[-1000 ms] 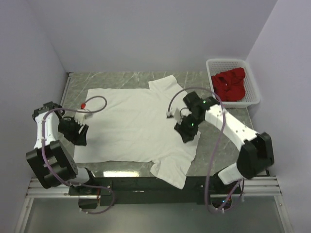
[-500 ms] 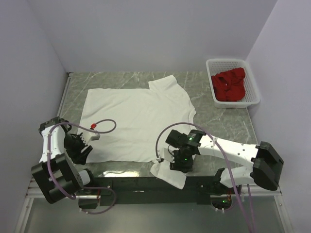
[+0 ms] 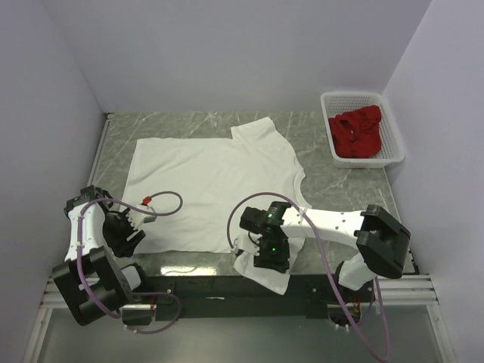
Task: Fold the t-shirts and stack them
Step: Fold the tshirt
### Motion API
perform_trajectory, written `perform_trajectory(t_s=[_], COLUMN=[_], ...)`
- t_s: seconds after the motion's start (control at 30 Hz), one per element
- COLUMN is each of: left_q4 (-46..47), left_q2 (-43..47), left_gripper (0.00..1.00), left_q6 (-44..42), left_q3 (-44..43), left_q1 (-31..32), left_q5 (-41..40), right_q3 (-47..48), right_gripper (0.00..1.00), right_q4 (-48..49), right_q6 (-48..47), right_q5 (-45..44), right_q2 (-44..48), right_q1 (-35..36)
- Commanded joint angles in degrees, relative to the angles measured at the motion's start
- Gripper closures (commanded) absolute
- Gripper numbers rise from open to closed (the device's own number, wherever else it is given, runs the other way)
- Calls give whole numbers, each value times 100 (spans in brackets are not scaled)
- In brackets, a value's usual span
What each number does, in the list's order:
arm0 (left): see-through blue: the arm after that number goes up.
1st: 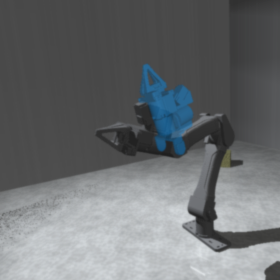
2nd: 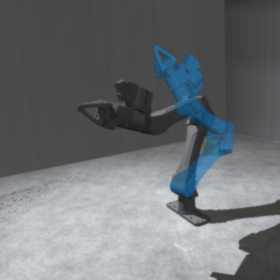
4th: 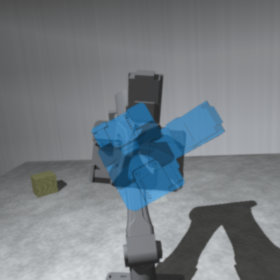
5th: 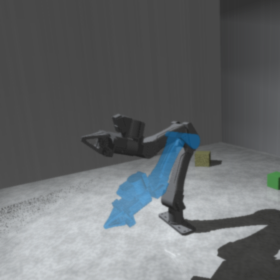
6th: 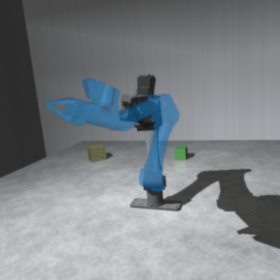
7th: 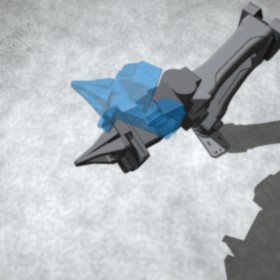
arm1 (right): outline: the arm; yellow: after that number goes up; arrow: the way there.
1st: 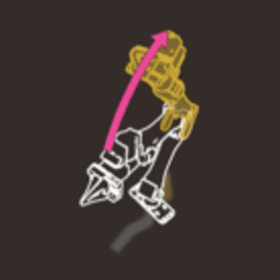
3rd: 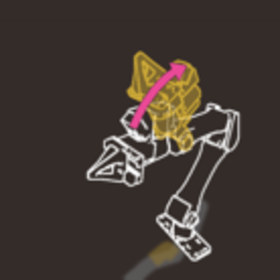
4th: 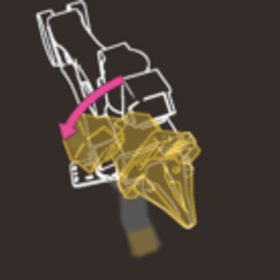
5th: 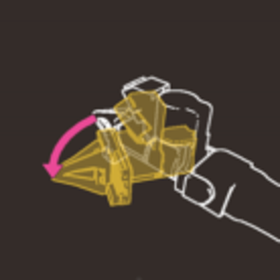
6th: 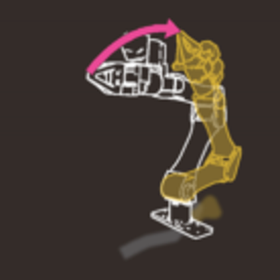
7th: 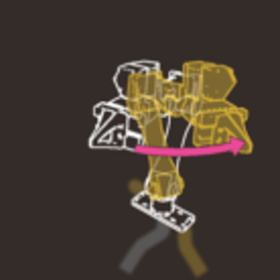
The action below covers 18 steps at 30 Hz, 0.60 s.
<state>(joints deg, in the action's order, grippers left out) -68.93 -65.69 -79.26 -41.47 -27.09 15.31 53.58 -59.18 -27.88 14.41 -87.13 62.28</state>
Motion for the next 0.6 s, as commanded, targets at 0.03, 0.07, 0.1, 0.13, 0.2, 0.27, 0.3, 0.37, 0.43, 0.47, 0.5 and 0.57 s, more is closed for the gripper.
perform_trajectory(t_s=[0.03, 0.07, 0.1, 0.13, 0.2, 0.27, 0.3, 0.37, 0.43, 0.47, 0.5, 0.57], left_q4=[450, 485, 546, 556, 573, 617, 635, 714, 801, 828, 854, 1003], left_q2=[30, 4, -31, -49, -93, -110, -128, -146, -128, -119, -93, -58], left_gripper=[30, 30, 30, 30, 29, 29, 29, 29, 28, 28, 28, 28], left_q6=[183, 227, 323, 350, 394, 403, 386, 385, 394, 385, 368, 377], left_q3=[-89, -141, -177, -212, -291, -326, -335, -309, -248, -212, -195, -124], left_q1=[-16, -24, -24, -24, -24, -24, -24, -24, -24, -24, -24, -24], left_q5=[262, 297, 323, 358, 437, 481, 499, 490, 508, 525, 526, 534], right_q3=[494, 530, 557, 505, 522, 636, 662, 584, 260, 162, 100, 21], right_gripper=[49, 50, 50, 50, 50, 49, 49, 49, 49, 49, 48, 47], right_q4=[-349, -358, -349, -236, -85, -155, -199, -435, -463, -420, -393, -253], right_q6=[791, 949, 1090, 1213, 1433, 1504, 1444, 1234, 1162, 1101, 1100, 1153], right_q5=[-70, -36, -209, -368, -753, -852, -800, -458, -352, -334, -334, -413], right_q2=[-146, -216, -199, -155, -23, -23, -40, -128, -164, -164, -172, -260], right_q1=[21, 3, 38, 65, 38, 38, 38, 56, 117, 161, 205, 354])
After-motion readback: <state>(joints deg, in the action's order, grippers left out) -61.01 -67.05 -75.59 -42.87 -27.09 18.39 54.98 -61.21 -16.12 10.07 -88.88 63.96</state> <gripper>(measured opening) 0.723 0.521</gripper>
